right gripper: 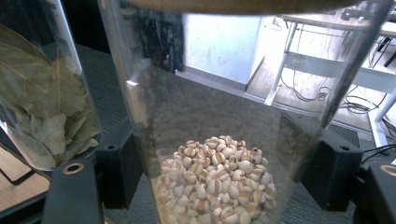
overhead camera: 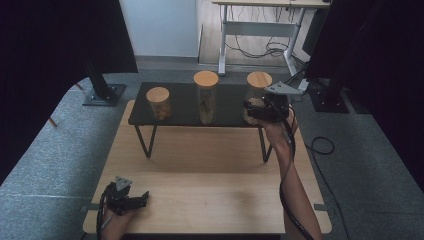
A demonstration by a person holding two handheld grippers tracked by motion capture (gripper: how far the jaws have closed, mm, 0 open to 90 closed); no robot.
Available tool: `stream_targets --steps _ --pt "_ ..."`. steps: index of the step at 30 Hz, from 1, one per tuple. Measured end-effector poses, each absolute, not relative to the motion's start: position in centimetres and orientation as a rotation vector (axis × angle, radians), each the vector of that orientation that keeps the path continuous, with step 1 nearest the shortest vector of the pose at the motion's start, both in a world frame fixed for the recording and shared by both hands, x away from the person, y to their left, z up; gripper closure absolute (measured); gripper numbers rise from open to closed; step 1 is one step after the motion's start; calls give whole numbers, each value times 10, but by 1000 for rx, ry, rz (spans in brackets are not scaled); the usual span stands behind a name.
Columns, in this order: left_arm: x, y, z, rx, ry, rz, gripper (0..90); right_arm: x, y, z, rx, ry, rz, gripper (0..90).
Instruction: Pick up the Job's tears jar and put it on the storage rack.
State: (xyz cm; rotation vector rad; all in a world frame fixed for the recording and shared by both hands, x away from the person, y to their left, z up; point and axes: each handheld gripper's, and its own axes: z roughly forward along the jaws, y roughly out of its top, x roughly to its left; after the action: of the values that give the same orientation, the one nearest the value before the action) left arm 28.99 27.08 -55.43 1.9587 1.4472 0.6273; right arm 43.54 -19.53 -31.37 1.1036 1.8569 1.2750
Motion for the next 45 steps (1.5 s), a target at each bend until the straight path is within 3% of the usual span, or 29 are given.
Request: stream_targets --steps 19,24,27,45 --pt "290 271 -554 1960 1447 628 19 438 -201 -317 1136 1843 1315 242" --pt "290 271 -554 1960 1447 628 19 438 -202 -314 1108 1807 1347 60" --pt "290 271 -554 1960 1447 628 19 438 -203 -313 1096 1796 1354 28" --pt "290 270 -554 1956 1448 628 19 439 -204 -315 1086 1819 1362 25"
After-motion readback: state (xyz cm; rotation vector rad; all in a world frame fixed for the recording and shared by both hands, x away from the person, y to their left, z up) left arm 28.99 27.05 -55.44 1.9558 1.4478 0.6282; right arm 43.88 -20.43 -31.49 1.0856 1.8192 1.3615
